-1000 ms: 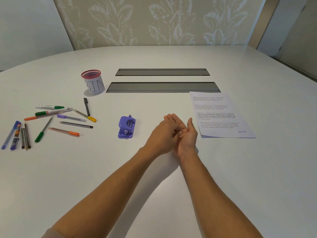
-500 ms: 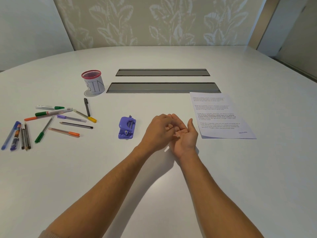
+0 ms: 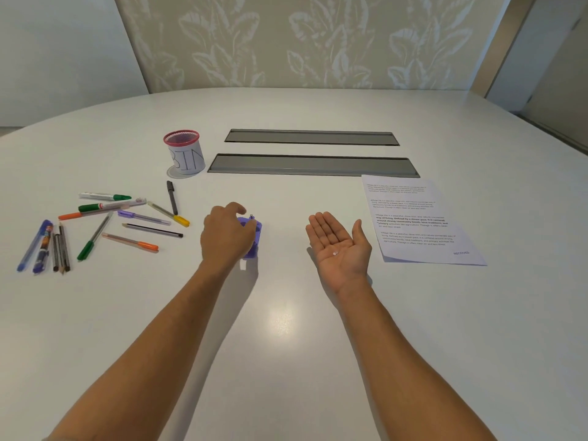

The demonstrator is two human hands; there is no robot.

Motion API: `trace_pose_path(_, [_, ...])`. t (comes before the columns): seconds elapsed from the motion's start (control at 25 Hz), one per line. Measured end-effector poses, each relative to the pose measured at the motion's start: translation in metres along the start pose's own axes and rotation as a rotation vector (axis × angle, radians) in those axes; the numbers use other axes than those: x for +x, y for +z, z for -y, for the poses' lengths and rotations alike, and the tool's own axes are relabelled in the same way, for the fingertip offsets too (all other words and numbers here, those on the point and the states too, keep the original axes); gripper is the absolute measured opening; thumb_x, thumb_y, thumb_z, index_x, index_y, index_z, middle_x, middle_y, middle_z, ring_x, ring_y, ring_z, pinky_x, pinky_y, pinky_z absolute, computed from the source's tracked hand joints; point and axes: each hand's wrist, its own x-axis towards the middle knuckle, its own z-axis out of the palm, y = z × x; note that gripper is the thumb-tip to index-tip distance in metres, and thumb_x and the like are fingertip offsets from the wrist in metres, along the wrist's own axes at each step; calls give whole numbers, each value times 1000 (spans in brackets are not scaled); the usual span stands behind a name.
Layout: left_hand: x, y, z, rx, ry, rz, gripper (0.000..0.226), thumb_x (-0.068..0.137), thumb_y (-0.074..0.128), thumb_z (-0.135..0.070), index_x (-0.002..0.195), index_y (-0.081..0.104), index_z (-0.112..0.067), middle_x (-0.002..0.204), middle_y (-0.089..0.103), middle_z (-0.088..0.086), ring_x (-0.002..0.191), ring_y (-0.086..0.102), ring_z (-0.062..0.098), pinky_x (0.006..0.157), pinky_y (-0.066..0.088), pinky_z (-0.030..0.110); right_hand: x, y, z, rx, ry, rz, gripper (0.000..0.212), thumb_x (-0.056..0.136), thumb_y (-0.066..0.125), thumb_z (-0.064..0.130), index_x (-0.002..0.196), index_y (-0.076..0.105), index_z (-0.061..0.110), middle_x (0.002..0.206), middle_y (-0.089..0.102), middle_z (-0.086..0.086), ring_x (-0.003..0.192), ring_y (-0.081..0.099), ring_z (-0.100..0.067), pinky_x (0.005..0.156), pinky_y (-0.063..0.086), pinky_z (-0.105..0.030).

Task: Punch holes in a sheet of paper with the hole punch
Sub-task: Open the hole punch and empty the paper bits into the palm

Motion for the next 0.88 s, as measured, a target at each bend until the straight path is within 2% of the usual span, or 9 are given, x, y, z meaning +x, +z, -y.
trace_pose_path(0.12, [3,3,7,-187,-129,154,37,86,68,-23,120,55,-20,117,59,8,89,59,23,67,54,32,2,3,-6,-16,9,7,63,97,46,48,124,57,-8,123,64,-25,111,65,-37,98,50,-46])
trace_pose_path(0.24, [7,3,9,-351,-172,140,30,87,67,-13,114,57,-21,112,61,8,78,60,19,53,48,23,3,1,-7,-20,6,15,64,97,46,49,124,57,-8,123,65,-25,112,64,-37,100,49,-46])
trace_pose_path(0.36, [12,0,11,-458,-221,152,26,86,68,-11,109,61,-22,110,63,9,88,66,25,58,53,27,3,-1,-4,-12,-10,17,64,97,47,48,124,57,-9,122,65,-25,113,64,-37,102,48,-47])
trace_pose_path(0.64, [18,-8,21,-485,-247,182,24,86,67,-10,107,65,-21,108,66,12,87,67,28,62,57,33,6,-2,-4,-22,-16,22,65,96,48,49,123,57,-9,122,65,-25,112,64,-36,100,49,-46])
trace_pose_path(0.8, [15,-8,18,-379,-187,196,20,88,66,-19,108,63,-24,114,65,10,91,65,27,66,55,33,5,-3,-4,-15,-20,32,66,95,49,50,124,57,-9,123,64,-26,114,63,-37,101,48,-47])
trace_pose_path(0.88, [10,-6,14,-208,-113,145,30,86,68,-32,115,61,-25,120,61,8,103,60,28,74,54,36,4,-4,-2,-5,-28,37,66,95,50,50,124,57,-9,124,64,-26,114,63,-37,101,48,-47])
